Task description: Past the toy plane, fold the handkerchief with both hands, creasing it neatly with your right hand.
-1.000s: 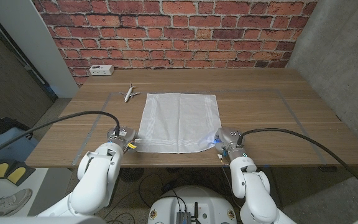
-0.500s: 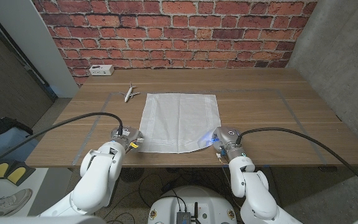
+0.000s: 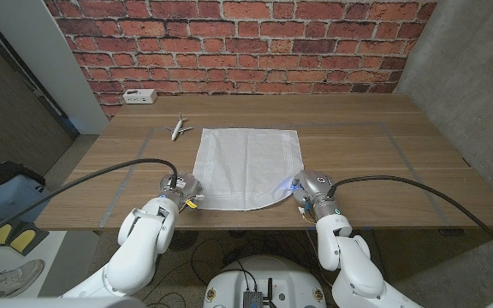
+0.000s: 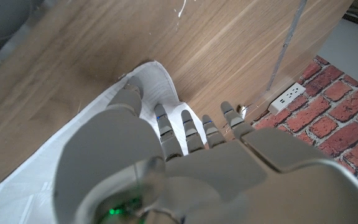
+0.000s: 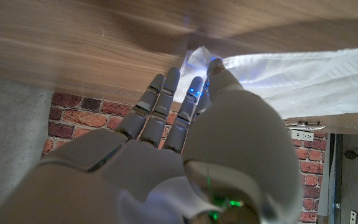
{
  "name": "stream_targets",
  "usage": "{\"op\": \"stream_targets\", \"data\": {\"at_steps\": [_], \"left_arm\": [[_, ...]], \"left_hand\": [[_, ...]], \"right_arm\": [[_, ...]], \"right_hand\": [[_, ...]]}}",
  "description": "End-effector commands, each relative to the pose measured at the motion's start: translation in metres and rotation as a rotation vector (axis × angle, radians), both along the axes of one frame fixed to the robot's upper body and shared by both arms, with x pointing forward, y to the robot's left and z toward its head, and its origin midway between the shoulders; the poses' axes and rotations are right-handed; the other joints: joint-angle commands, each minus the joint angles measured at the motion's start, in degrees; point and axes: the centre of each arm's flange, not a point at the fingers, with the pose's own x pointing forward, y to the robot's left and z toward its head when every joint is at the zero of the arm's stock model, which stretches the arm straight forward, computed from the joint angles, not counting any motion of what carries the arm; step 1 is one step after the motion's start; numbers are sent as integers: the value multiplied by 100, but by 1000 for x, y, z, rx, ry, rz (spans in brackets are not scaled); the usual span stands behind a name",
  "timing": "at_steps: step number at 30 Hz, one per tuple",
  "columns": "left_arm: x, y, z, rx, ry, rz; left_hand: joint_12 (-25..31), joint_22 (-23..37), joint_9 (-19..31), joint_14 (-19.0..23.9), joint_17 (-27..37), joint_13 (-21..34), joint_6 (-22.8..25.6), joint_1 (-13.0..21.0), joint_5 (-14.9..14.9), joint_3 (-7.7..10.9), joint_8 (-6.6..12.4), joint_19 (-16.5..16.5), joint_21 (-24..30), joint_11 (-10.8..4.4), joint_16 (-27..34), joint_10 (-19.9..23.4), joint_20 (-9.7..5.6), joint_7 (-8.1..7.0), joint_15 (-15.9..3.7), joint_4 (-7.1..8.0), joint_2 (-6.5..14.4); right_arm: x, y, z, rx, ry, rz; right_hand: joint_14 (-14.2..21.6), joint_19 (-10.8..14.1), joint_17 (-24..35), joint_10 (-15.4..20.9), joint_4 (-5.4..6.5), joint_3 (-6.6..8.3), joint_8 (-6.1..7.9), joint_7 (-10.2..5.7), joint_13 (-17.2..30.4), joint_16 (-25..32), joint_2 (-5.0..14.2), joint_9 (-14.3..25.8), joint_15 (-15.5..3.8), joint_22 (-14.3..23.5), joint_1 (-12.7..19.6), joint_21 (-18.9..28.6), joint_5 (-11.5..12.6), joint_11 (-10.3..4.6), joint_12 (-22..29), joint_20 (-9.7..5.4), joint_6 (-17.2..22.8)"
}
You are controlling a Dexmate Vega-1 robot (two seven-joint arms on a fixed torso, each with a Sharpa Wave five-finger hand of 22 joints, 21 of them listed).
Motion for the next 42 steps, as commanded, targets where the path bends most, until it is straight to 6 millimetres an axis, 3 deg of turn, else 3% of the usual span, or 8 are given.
{"op": "stream_targets", "data": {"at_steps": [1, 6, 9, 12, 15, 24, 33, 42], "left_arm": [[3, 2, -17, 54, -55, 14], [5, 8, -24, 46, -107, 27], [8, 12, -27, 9, -80, 45], [5, 13, -22, -45, -71, 20], [0, 13, -14, -83, -84, -19], [-18, 7, 0, -150, -102, -121], [-27, 4, 10, -114, -69, -125], [-26, -1, 10, -28, -49, -69]], "left_hand": [[143, 8, 58, 191, 1, 46, 629, 213, -2, 23, 194, 123, 28, -30, 91, 320, 3, 4, -171, 14, 83], [337, 10, 67, 544, 4, 83, 1521, 469, 31, 112, 433, 314, 118, -54, 210, 807, -47, 227, -405, 13, 360], [387, 12, 73, 647, 2, 92, 1688, 517, 32, 114, 471, 358, 145, -70, 243, 945, -77, 308, -463, 22, 400], [273, 19, 59, 458, 79, 127, 698, -99, -14, -171, -58, 246, 128, 24, 180, 685, -70, 433, -292, 383, 378], [195, 25, 46, 340, 129, 149, 364, -806, -34, -442, -267, 92, 82, 31, 148, 519, -64, 562, -187, 733, 320], [91, 29, 20, 197, 146, 168, -63, -1514, -21, -800, -399, -93, 11, 43, 98, 297, 46, 547, -72, 974, 20], [39, 29, 11, 70, 141, 173, -346, -1749, 8, -920, -443, -182, -29, 70, 50, 191, 120, 556, 31, 1027, -90], [-34, 5, 10, -17, 68, 177, -605, -1285, 88, -908, -368, -191, -67, -75, 2, 38, 160, 304, 20, 554, -454]], "right_arm": [[0, -2, 1, 28, -36, 8], [0, -4, 0, 23, -41, 3], [-2, -5, 1, 30, -42, 7], [-1, -5, 1, 18, -46, -3], [0, -3, 2, 18, -59, -9], [3, 3, 5, 28, -132, -39], [4, 3, 9, 31, -188, -82], [3, 4, 12, 52, -216, -99]], "right_hand": [[69, 66, 33, 61, 46, 13, 57, 37, 26, 4, 7, 17, -962, 27, 67, 37, -11, 19, 45, 16, 29], [83, 76, 49, 87, 40, 11, 67, 52, 20, 0, -1, 21, -965, 27, 76, 55, -15, 27, 52, 18, 38], [86, 75, 54, 86, 41, 12, 72, 59, 18, -12, -1, 19, -961, 27, 78, 65, -17, 35, 50, 19, 45], [89, 78, 56, 86, 44, 15, 74, 68, 15, -25, 2, 19, -957, 28, 78, 75, -18, 24, 49, 13, 45], [122, 76, 79, 148, 35, 15, 82, 99, 17, -13, 0, 18, -973, 28, 95, 87, -19, 12, 74, 11, 58], [281, 109, 162, 340, 17, 22, 131, 219, 35, 53, 12, 92, -978, 28, 159, 143, -15, 1, 168, -13, 70], [351, 117, 239, 394, 24, 31, 155, 285, 69, 73, 51, 182, -968, 32, 206, 194, -6, 93, 224, -5, 9], [410, 130, 273, 455, 24, 38, 192, 347, 92, 67, 52, 248, -963, 35, 226, 236, -6, 132, 275, 27, 14]]}}
